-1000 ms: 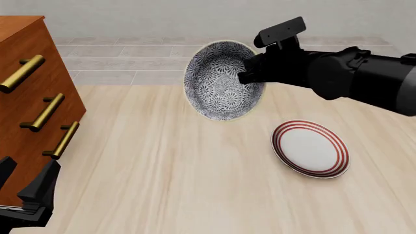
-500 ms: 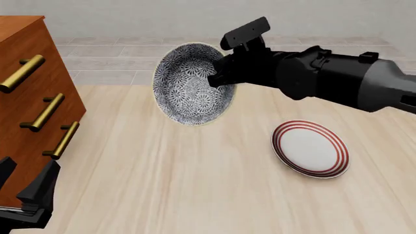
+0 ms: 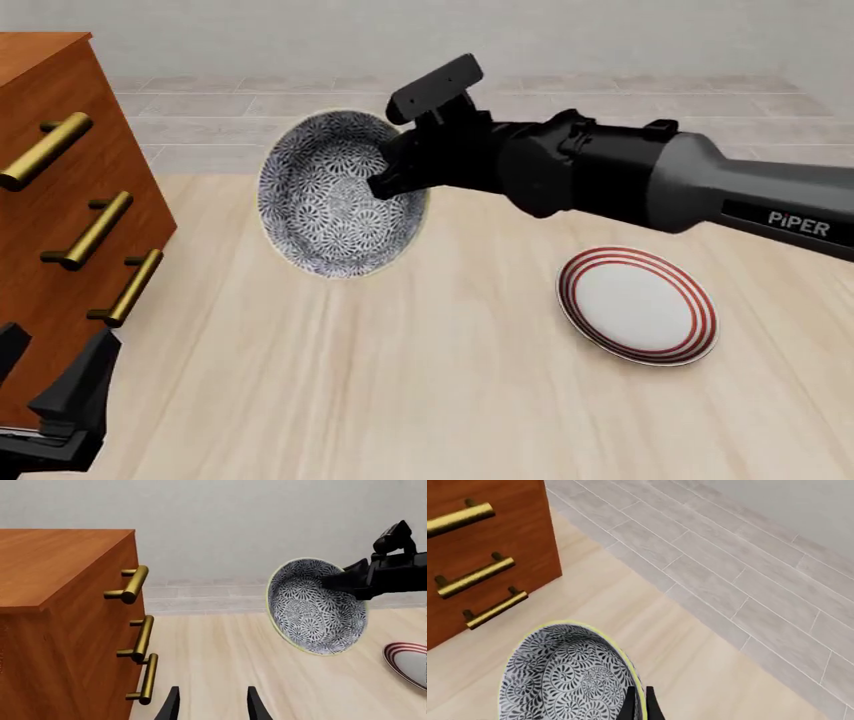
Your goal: Put the bowl on top of the cabinet.
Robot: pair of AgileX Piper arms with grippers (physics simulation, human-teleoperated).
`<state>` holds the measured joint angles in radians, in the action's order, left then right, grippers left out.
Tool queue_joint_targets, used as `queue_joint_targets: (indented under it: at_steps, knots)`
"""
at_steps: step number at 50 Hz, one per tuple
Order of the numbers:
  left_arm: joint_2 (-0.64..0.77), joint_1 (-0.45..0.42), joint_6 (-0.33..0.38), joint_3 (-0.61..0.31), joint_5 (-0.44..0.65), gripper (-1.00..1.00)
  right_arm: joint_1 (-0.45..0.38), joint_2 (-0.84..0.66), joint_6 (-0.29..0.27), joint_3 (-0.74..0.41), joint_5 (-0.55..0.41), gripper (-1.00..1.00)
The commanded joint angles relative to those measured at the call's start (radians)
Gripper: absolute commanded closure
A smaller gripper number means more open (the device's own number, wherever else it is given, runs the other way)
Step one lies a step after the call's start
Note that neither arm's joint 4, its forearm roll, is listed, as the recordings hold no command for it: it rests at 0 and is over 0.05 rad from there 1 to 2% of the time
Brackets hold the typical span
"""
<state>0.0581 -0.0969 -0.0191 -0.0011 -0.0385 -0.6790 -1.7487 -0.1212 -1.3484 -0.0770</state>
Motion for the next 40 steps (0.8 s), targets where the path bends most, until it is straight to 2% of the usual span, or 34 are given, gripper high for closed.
queue_joint_targets:
  at_steps: [1,27,40]
  knots:
    - [-0.009,-0.008,-0.004,-0.001,0.005,-1.00,-0.053,-0.050,-0.004,-0.048,0.009,1.00]
    - [-0.030,-0.016,-0.019,-0.002,0.015,-1.00,-0.128,-0.126,-0.036,-0.097,0.031,1.00]
    - [-0.030,-0.028,-0.026,-0.002,0.015,-1.00,-0.139,-0.132,-0.054,-0.096,0.051,1.00]
